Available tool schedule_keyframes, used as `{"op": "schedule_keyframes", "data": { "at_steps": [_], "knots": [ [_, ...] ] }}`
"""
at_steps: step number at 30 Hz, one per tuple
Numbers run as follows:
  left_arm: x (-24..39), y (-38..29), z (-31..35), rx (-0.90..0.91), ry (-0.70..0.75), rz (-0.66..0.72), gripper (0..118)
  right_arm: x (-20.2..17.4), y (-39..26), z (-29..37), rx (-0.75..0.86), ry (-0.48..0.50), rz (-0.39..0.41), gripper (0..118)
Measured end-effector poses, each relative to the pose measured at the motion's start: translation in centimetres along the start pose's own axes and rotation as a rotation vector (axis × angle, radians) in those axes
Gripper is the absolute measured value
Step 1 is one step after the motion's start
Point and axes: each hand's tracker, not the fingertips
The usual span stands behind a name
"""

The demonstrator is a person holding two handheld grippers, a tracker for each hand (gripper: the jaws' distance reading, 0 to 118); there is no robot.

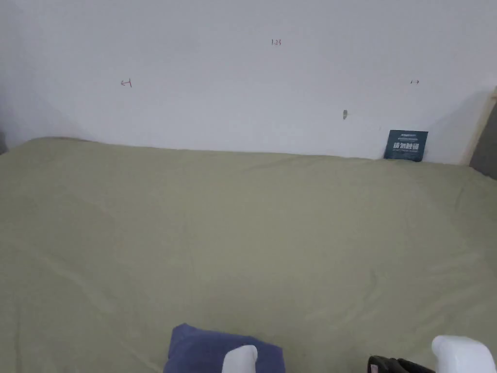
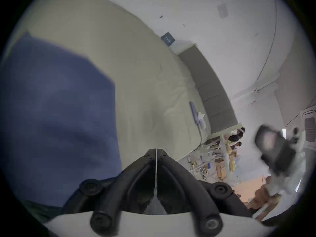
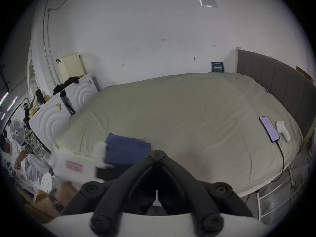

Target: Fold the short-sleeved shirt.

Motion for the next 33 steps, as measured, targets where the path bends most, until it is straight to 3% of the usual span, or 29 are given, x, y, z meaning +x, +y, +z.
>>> {"op": "schedule_keyframes", "data": {
  "at_steps": [3, 8, 11, 16, 20, 23, 25, 28, 33],
  "knots": [
    [-0.4, 2.7, 5.7, 0.122, 0.093, -0.071, 1, -0.5, 0.5, -1.2, -0.018, -0.001, 0.039, 2],
    [-2.3, 5.9, 13.2, 0.199, 0.537, -0.238, 1, -2.5, 1.6, -5.1, -0.080, 0.029, 0.100, 2],
    [-3.4, 5.7, 16.4, 0.238, 0.620, -0.216, 1, -3.9, 2.0, -8.1, -0.117, 0.041, 0.121, 2],
    [-5.3, 4.6, 18.4, 0.267, 0.600, -0.176, 1, -5.5, 1.7, -13.7, -0.226, 0.145, 0.095, 2],
    [-6.5, 3.5, 18.0, 0.241, 0.596, -0.134, 1, -5.7, 0.3, -17.9, -0.334, 0.290, -0.048, 1],
    [-7.4, 2.8, 17.4, 0.212, 0.566, -0.085, 1, -6.6, -0.8, -20.1, -0.388, 0.288, -0.013, 1],
    [-7.8, 2.6, 17.2, 0.189, 0.558, -0.072, 1, -6.7, -1.6, -21.4, -0.443, 0.332, -0.048, 1],
    [-8.4, 2.7, 16.9, 0.162, 0.538, -0.062, 1, -5.2, -2.8, -22.9, -0.491, 0.324, -0.116, 1],
    [-10.0, 3.2, 16.8, 0.130, 0.493, -0.020, 1, -0.3, -4.5, -23.0, -0.490, 0.413, -0.305, 1]
  ]
}}
